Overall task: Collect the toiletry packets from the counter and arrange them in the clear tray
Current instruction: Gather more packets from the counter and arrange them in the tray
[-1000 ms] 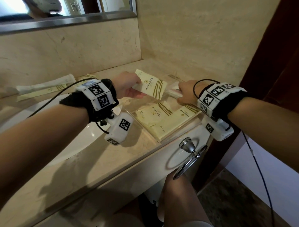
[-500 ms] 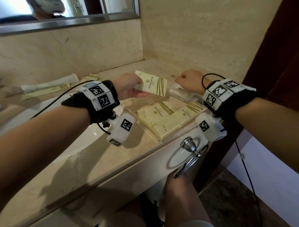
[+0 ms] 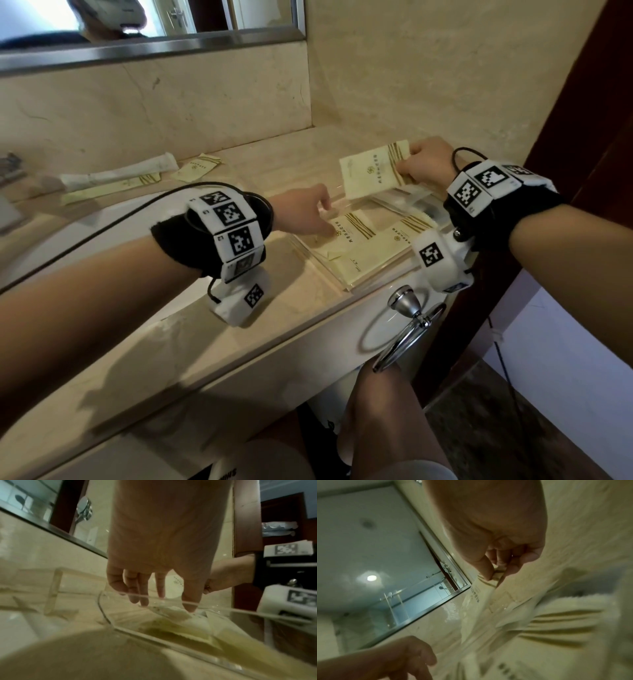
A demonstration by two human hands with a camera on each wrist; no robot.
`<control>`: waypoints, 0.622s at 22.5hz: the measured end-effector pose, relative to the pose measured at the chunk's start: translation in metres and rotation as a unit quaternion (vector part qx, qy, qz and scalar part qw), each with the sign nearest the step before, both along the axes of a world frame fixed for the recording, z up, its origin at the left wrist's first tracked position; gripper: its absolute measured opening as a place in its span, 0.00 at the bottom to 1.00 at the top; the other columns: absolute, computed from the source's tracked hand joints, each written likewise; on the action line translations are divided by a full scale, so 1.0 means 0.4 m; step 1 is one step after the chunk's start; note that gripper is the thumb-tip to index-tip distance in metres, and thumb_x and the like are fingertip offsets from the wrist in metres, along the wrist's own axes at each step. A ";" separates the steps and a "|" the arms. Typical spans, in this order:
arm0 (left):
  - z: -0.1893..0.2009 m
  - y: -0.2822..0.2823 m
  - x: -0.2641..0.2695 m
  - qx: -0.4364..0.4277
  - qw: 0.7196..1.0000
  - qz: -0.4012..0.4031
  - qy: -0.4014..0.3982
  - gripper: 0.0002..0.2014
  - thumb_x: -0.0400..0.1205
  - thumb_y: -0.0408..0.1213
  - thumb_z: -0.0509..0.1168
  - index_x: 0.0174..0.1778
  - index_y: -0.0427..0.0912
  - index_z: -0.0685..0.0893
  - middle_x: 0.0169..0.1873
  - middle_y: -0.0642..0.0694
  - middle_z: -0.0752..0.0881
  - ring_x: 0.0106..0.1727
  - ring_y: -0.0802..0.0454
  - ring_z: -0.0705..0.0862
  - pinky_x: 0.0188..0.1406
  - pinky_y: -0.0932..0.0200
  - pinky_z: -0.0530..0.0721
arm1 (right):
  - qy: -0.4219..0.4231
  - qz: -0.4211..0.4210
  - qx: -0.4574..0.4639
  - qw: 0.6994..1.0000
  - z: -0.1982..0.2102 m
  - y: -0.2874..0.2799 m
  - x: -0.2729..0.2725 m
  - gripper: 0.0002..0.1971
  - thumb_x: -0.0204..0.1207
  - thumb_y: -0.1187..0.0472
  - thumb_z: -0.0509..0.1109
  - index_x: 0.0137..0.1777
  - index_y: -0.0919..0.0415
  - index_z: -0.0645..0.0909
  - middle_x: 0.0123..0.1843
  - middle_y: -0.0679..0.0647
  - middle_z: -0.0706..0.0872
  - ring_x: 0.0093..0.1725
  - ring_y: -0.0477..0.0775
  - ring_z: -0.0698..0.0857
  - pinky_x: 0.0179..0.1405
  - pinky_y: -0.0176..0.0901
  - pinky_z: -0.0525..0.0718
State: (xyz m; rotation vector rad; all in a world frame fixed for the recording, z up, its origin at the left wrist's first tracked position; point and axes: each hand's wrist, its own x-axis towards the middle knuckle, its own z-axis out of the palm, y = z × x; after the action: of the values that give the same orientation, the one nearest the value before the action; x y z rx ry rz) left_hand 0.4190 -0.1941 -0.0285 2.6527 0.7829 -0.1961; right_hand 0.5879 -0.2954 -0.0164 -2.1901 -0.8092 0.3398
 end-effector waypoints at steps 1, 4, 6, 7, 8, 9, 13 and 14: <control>-0.012 -0.004 0.000 0.012 0.999 -0.032 0.024 0.24 0.79 0.46 0.68 0.70 0.48 0.71 0.62 0.44 0.78 0.62 0.45 0.78 0.62 0.52 0.78 | -0.017 -0.005 -0.004 1.000 -0.003 -0.010 0.011 0.15 0.78 0.70 0.63 0.63 0.67 0.82 0.60 0.62 0.87 0.47 0.53 0.83 0.37 0.38 0.79; -0.028 -0.011 0.002 0.011 0.994 -0.097 0.053 0.33 0.78 0.48 0.69 0.78 0.57 0.64 0.72 0.44 0.73 0.71 0.44 0.74 0.74 0.46 0.71 | -0.034 -0.004 -0.046 0.998 -0.021 -0.022 0.027 0.16 0.78 0.71 0.62 0.64 0.67 0.82 0.64 0.62 0.85 0.57 0.57 0.84 0.49 0.43 0.79; -0.028 -0.014 0.004 -0.003 0.994 -0.093 0.051 0.33 0.77 0.43 0.71 0.78 0.54 0.66 0.69 0.44 0.77 0.67 0.46 0.78 0.71 0.49 0.75 | -0.033 0.009 -0.072 0.997 -0.033 -0.026 0.029 0.16 0.80 0.72 0.61 0.65 0.69 0.81 0.65 0.63 0.84 0.63 0.59 0.84 0.54 0.45 0.80; -0.024 -0.016 0.003 -0.007 0.995 -0.081 0.052 0.33 0.77 0.41 0.72 0.77 0.53 0.66 0.67 0.44 0.79 0.65 0.46 0.79 0.70 0.50 0.76 | -0.033 0.015 -0.079 0.996 -0.037 -0.026 0.030 0.16 0.80 0.71 0.60 0.65 0.69 0.81 0.66 0.62 0.84 0.64 0.59 0.83 0.55 0.44 0.80; -0.019 -0.019 0.001 -0.006 0.996 -0.073 0.059 0.34 0.76 0.41 0.72 0.77 0.52 0.66 0.67 0.46 0.79 0.64 0.47 0.79 0.70 0.52 0.76 | -0.035 0.022 -0.082 0.996 -0.041 -0.026 0.033 0.16 0.80 0.71 0.61 0.65 0.68 0.81 0.66 0.62 0.84 0.65 0.59 0.83 0.55 0.43 0.79; -0.014 -0.023 -0.003 -0.001 0.995 -0.068 0.073 0.35 0.76 0.41 0.72 0.78 0.52 0.65 0.66 0.48 0.77 0.65 0.47 0.78 0.71 0.54 0.74 | -0.038 0.026 -0.085 0.995 -0.045 -0.026 0.035 0.16 0.80 0.71 0.61 0.65 0.67 0.81 0.66 0.62 0.84 0.65 0.59 0.83 0.54 0.42 0.79; 0.001 -0.034 -0.007 0.033 0.993 -0.053 0.104 0.35 0.77 0.44 0.71 0.79 0.50 0.65 0.72 0.46 0.73 0.70 0.47 0.75 0.69 0.57 0.70 | -0.047 0.024 -0.106 0.993 -0.055 -0.022 0.031 0.17 0.81 0.69 0.59 0.68 0.62 0.80 0.66 0.60 0.84 0.64 0.60 0.84 0.57 0.47 0.82; 0.003 -0.038 -0.005 0.040 0.992 -0.052 0.110 0.35 0.77 0.45 0.71 0.78 0.49 0.65 0.72 0.45 0.73 0.70 0.46 0.75 0.69 0.56 0.70 | -0.053 0.027 -0.116 0.992 -0.056 -0.023 0.030 0.18 0.81 0.69 0.59 0.69 0.61 0.79 0.67 0.59 0.83 0.64 0.60 0.83 0.57 0.47 0.81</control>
State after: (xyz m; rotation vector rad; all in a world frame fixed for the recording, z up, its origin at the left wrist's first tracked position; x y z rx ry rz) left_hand 0.4169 -0.2093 -0.0272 2.7835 0.7322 -0.5028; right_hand 0.5997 -0.3048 -0.0387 -2.4222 -0.9279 0.3634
